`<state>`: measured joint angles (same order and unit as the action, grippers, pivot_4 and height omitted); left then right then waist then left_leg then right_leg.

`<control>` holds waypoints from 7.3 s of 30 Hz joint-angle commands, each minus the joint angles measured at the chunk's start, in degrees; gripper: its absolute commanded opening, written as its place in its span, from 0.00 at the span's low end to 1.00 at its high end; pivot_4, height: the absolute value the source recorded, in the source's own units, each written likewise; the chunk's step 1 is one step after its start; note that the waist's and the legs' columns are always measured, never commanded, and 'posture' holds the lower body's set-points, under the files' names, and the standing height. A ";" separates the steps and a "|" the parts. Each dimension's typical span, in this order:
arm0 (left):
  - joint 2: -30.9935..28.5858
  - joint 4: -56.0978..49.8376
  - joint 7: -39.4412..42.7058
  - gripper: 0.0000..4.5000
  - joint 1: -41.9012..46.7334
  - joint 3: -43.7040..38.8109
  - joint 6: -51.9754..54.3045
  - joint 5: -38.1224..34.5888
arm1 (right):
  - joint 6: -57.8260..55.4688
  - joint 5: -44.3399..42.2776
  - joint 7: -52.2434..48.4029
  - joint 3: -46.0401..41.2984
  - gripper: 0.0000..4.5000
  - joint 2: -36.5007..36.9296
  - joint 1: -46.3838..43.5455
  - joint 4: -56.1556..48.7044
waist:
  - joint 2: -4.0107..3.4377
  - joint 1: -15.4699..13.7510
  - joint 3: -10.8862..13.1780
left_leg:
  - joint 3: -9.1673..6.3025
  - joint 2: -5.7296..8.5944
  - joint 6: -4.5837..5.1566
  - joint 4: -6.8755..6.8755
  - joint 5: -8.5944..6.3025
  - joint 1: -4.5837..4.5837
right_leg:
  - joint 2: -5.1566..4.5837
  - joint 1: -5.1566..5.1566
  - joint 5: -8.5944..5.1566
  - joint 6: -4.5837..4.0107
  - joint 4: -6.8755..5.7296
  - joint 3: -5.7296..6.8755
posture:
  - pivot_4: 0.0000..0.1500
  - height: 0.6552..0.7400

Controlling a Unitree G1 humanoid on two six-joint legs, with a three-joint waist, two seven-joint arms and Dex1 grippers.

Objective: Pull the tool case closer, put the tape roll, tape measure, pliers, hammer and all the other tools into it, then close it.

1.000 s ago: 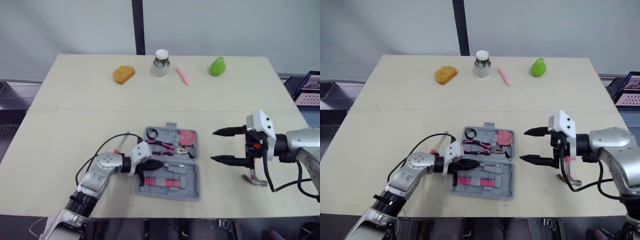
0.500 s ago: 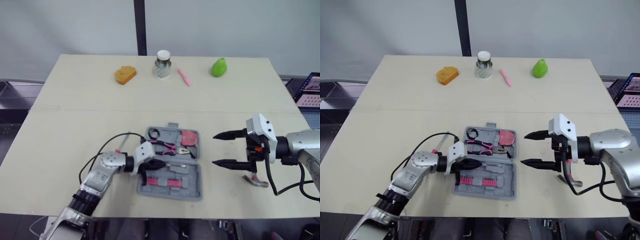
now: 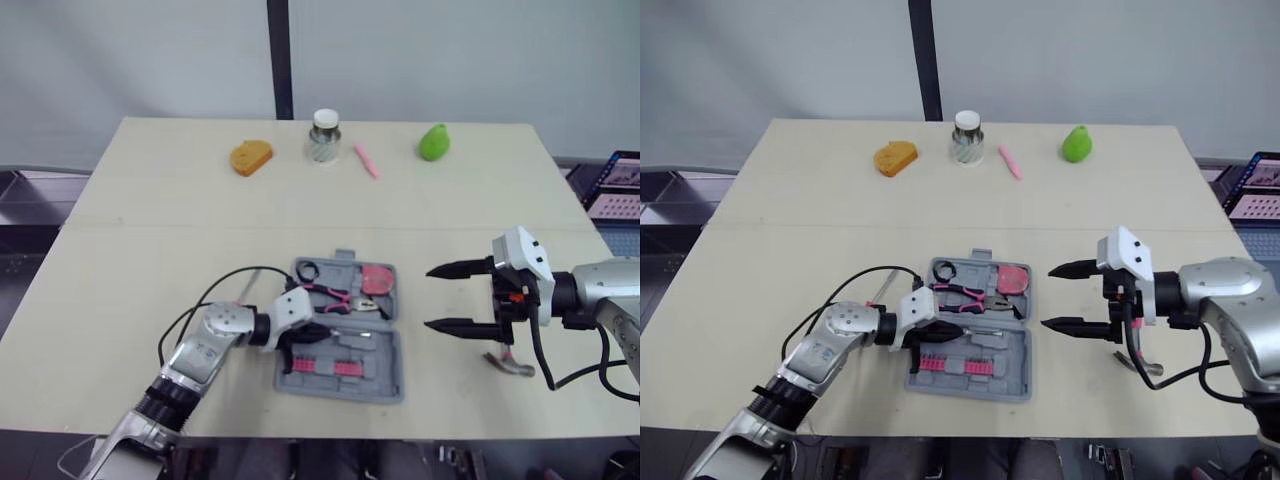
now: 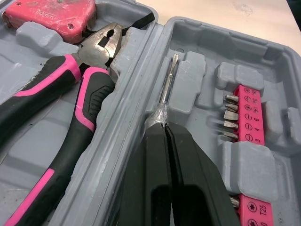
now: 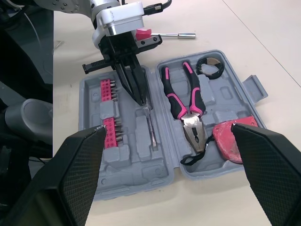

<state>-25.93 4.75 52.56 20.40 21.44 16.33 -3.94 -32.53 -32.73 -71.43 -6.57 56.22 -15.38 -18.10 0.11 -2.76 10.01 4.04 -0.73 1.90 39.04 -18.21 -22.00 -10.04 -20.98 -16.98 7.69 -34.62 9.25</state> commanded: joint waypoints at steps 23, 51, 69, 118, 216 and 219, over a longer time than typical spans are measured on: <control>-1.67 -1.26 0.98 0.02 -2.16 2.19 8.21 1.05 | 0.50 -0.46 0.42 0.47 1.00 -0.14 -1.70 -0.95 | -0.35 -0.06 -0.21 | -0.01 -0.12 0.00 -0.04 -0.29 0.52 | 0.08 0.59 -0.01 -0.01 0.47 -0.07 | 1.00 1.00; -21.08 -4.86 3.20 0.99 -37.74 -67.56 11.94 -21.96 | 18.83 9.33 2.52 -17.68 1.00 1.84 10.59 51.29 | -0.58 1.58 0.61 | 0.53 -0.32 -0.08 -0.05 -0.38 -0.20 | 0.35 -0.50 -0.04 -0.07 0.25 -0.36 | 1.00 1.00; -20.45 -12.74 2.08 0.99 -33.80 -53.13 10.80 -22.51 | 9.88 6.93 13.35 -20.23 1.00 -4.78 17.31 31.40 | -0.61 2.87 0.60 | 0.99 -0.74 -0.23 -0.07 -0.63 0.00 | 0.40 -0.65 -0.08 -0.16 0.04 -0.61 | 1.00 1.00; -0.63 -22.67 3.38 1.00 2.79 -3.76 -2.19 -11.04 | -29.53 11.44 56.52 -16.34 0.49 -25.77 19.69 -3.76 | -0.66 1.39 0.58 | 1.58 -0.80 -0.12 0.03 -0.65 0.10 | 0.82 -0.98 -0.05 -0.15 -0.18 -1.46 | 1.00 1.00; -7.20 -47.48 -5.82 1.00 -61.07 -40.29 -8.64 -15.75 | -38.00 21.65 12.65 55.81 0.01 -12.55 -39.80 -11.55 | -0.27 4.50 0.70 | 2.08 -0.95 -0.02 0.15 -1.04 -0.33 | 0.60 -1.85 -0.10 -0.32 -0.37 -1.63 | 1.00 1.00; -7.12 -47.34 -5.93 1.00 -60.93 -40.16 -8.71 -15.56 | -38.81 21.65 13.55 56.23 0.01 -13.29 -39.27 -12.03 | -0.27 4.44 0.70 | 2.08 -0.94 -0.02 0.15 -1.04 -0.33 | 0.59 -1.85 -0.10 -0.32 -0.37 -1.63 | 1.00 1.00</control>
<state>-32.70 -41.43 46.98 -40.53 -19.09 8.05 -19.67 -70.87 -11.21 -58.65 49.56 43.22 -54.13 -28.69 -0.16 1.67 10.72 6.12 -1.66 1.89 39.20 -19.25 -22.33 -9.45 -22.82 -17.09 7.37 -34.99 7.61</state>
